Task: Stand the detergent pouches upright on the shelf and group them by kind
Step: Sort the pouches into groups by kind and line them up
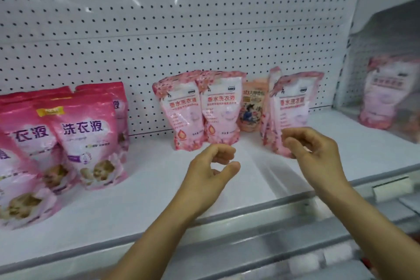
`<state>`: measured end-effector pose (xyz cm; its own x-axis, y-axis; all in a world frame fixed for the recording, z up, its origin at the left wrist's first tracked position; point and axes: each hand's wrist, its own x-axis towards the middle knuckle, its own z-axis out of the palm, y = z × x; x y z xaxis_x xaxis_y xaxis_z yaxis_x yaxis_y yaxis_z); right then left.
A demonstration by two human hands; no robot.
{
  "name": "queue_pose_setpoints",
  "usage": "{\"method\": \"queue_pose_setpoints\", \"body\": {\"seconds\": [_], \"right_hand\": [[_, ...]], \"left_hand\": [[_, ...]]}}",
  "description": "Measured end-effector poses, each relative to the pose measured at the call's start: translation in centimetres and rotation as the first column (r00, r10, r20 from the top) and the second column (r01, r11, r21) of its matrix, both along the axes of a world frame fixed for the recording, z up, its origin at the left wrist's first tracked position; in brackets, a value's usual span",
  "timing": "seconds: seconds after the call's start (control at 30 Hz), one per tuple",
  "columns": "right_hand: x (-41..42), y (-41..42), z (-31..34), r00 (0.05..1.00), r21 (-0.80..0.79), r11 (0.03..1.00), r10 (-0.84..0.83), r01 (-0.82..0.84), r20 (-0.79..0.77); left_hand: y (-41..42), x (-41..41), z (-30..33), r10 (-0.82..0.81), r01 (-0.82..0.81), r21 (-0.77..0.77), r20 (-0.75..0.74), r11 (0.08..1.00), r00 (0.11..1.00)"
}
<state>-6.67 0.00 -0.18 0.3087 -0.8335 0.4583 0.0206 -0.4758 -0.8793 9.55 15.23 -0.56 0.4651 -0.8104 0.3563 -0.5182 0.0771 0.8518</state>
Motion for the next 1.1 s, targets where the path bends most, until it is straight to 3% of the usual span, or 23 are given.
{"method": "queue_pose_setpoints", "body": {"seconds": [0.17, 0.3, 0.47, 0.6, 0.67, 0.8, 0.87, 1.0, 1.1], "right_hand": [[-4.0, -10.3, 1.1, 0.999, 0.076, 0.997, -0.008, 0.011, -0.046], [-3.2, -14.9, 1.0, 0.955, 0.243, 0.962, 0.18, -0.122, -0.237], [-1.6, -14.7, 0.4, 0.925, 0.269, 0.909, 0.36, -0.319, -0.118], [-0.6, -14.0, 0.9, 0.862, 0.259, 0.854, 0.492, -0.451, -0.123], [0.2, -14.3, 1.4, 0.876, 0.218, 0.874, 0.465, -0.433, -0.125], [2.1, -16.9, 2.9, 0.971, 0.138, 0.961, 0.24, -0.238, 0.002], [3.6, -18.1, 3.4, 0.977, 0.139, 0.968, 0.211, -0.208, -0.006], [6.1, -19.2, 3.8, 0.935, 0.263, 0.904, 0.355, -0.337, -0.024], [6.3, -19.6, 3.5, 0.896, 0.271, 0.872, 0.44, -0.408, -0.064]], "left_hand": [[-11.1, -4.5, 0.8, 0.005, 0.007, 0.05, -0.237, 0.999, 0.972], [-16.6, -5.7, 0.5, 0.077, -0.082, 0.007, -0.422, 0.997, 0.903], [-17.8, -6.1, -0.4, 0.053, -0.157, -0.162, -0.514, 0.974, 0.856], [-16.3, -4.6, -0.3, 0.155, -0.367, -0.245, -0.602, 0.897, 0.783], [-14.9, -3.5, -0.1, 0.193, -0.472, -0.283, -0.652, 0.835, 0.733], [-11.6, 0.4, 0.0, 0.318, -0.641, -0.275, -0.689, 0.716, 0.651], [-10.3, 2.7, 0.3, 0.362, -0.684, -0.275, -0.684, 0.676, 0.634], [-9.0, 6.7, 0.9, 0.406, -0.695, -0.256, -0.658, 0.671, 0.634], [-8.7, 8.9, 1.0, 0.454, -0.698, -0.211, -0.627, 0.684, 0.633]]}}
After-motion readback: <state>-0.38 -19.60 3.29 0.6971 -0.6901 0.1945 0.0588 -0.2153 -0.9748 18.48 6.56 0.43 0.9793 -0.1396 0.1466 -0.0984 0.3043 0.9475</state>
